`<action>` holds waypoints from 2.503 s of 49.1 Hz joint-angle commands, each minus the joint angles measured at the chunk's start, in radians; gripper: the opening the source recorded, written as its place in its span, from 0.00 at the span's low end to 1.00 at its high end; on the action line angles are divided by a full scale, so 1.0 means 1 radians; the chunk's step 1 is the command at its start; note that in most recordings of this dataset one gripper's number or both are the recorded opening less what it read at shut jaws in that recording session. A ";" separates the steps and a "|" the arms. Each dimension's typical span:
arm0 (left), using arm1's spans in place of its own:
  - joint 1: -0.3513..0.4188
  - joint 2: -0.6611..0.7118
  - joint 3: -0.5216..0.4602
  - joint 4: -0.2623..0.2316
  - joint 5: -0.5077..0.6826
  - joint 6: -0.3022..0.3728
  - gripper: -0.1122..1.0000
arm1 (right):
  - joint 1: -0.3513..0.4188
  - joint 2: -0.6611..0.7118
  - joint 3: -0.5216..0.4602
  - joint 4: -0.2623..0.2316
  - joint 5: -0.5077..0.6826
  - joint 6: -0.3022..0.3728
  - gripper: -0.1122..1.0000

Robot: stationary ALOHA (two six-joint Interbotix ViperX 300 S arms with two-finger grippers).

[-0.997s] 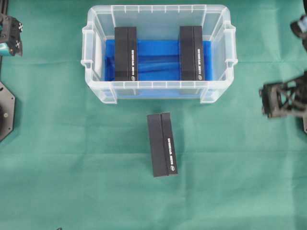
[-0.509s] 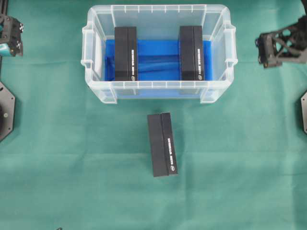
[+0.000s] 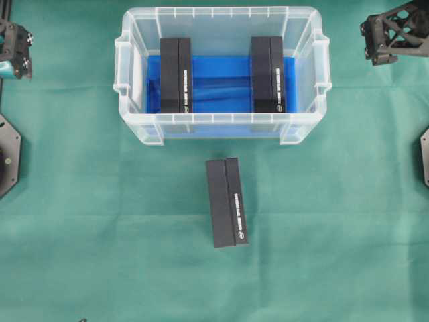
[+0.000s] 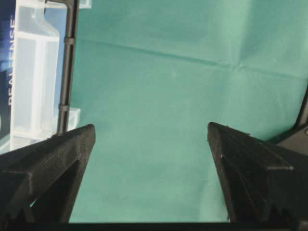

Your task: Take out the box from the case.

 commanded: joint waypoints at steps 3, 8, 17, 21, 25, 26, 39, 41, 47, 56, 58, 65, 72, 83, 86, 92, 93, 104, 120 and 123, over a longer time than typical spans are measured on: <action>-0.002 0.000 -0.015 0.002 -0.002 0.002 0.98 | -0.003 -0.002 -0.009 0.002 -0.005 -0.003 0.94; -0.002 -0.002 -0.015 0.003 -0.002 0.002 0.98 | -0.003 -0.002 -0.009 0.002 -0.005 -0.003 0.94; -0.002 -0.002 -0.017 0.003 -0.003 0.000 0.98 | -0.003 -0.002 -0.009 0.002 -0.006 -0.002 0.94; -0.002 0.002 -0.017 0.003 -0.006 0.000 0.98 | -0.003 -0.002 -0.009 0.002 -0.009 -0.002 0.94; -0.002 0.011 -0.023 0.003 -0.011 0.000 0.98 | -0.003 -0.002 -0.011 0.002 -0.012 0.000 0.94; -0.002 0.015 -0.025 0.003 -0.014 0.000 0.98 | -0.003 -0.002 -0.011 0.002 -0.015 0.000 0.94; -0.029 0.101 -0.081 0.003 -0.063 -0.003 0.98 | -0.003 -0.002 -0.009 0.008 -0.029 0.000 0.94; -0.035 0.123 -0.095 0.003 -0.072 -0.005 0.98 | -0.003 -0.002 -0.009 0.008 -0.029 0.000 0.94; -0.057 0.199 -0.152 0.005 -0.092 -0.009 0.98 | -0.003 -0.002 -0.009 0.008 -0.029 0.002 0.94; -0.091 0.311 -0.245 0.005 -0.097 -0.014 0.98 | -0.003 -0.002 -0.009 0.008 -0.029 0.000 0.94; -0.098 0.331 -0.267 0.006 -0.097 -0.018 0.98 | -0.003 -0.002 -0.009 0.008 -0.029 0.000 0.94; -0.121 0.405 -0.345 0.014 -0.100 -0.049 0.98 | -0.003 -0.002 -0.009 0.006 -0.029 -0.003 0.94; -0.149 0.477 -0.416 0.017 -0.107 -0.063 0.98 | -0.003 -0.002 -0.009 0.006 -0.029 -0.003 0.94; -0.184 0.594 -0.534 0.018 -0.107 -0.078 0.98 | -0.003 -0.002 -0.009 0.006 -0.029 -0.002 0.94; -0.189 0.621 -0.563 0.023 -0.107 -0.078 0.98 | -0.003 -0.002 -0.009 0.006 -0.029 -0.002 0.94; -0.198 0.667 -0.623 0.028 -0.107 -0.080 0.98 | -0.003 -0.002 -0.009 0.005 -0.029 -0.003 0.94; -0.198 0.672 -0.632 0.028 -0.107 -0.080 0.98 | -0.003 -0.002 -0.008 0.005 -0.029 -0.003 0.94; -0.201 0.709 -0.673 0.029 -0.100 -0.080 0.98 | -0.003 -0.002 -0.008 0.005 -0.029 -0.005 0.94; -0.201 0.706 -0.664 0.038 -0.077 -0.084 0.98 | -0.003 -0.002 -0.008 0.005 -0.029 -0.005 0.94; -0.201 0.706 -0.664 0.041 -0.077 -0.086 0.98 | -0.003 -0.002 -0.008 0.005 -0.029 -0.005 0.94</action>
